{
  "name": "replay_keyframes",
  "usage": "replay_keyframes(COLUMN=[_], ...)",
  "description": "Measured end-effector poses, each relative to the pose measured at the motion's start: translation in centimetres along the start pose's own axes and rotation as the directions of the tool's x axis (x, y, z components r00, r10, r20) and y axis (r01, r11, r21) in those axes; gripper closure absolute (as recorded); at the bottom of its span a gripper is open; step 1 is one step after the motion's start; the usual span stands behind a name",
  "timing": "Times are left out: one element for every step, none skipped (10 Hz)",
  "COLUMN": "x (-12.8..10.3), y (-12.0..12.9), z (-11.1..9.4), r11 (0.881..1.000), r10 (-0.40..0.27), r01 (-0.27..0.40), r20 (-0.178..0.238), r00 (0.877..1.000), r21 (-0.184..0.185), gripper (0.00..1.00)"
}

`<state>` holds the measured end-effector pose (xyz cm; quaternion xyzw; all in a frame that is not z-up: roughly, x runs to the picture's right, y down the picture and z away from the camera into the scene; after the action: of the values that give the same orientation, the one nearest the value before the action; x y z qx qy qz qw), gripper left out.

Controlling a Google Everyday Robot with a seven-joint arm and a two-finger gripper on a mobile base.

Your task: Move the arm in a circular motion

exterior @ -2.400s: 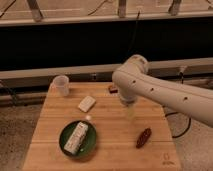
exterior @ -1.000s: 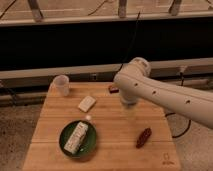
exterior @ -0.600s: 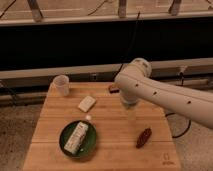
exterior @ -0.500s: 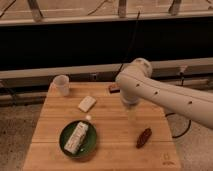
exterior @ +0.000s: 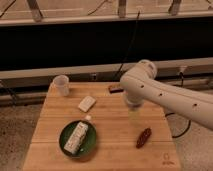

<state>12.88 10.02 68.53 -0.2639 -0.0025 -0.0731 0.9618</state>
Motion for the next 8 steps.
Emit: replay_keyframes(x=[-0.5,-1.3,-1.7,-1.7,-1.6,-1.6,-1.7,-1.7], y=[0.0,-0.2,-0.1,-0.1,-0.1,-0.1,-0.1,-0.1], z=[0.1,0.2,0.1,0.1,0.2,0.2,0.3,0.3], r11=[1.000,1.000,1.000,1.000,1.000,1.000,1.000,1.000], r10=[-0.008,-0.011,-0.010,-0.009,-0.016,-0.019,-0.025,-0.026], r01=[0.008,0.011,0.010,0.009,0.016,0.019,0.025,0.026], r20=[0.000,0.001,0.003,0.002,0.002,0.001,0.001,0.005], r00=[1.000,1.000,1.000,1.000,1.000,1.000,1.000,1.000], r21=[-0.002,-0.001,-0.002,-0.002,-0.005,-0.007,-0.011,-0.014], gripper=[0.20,0.20,0.20,0.20,0.20,0.20,0.20,0.20])
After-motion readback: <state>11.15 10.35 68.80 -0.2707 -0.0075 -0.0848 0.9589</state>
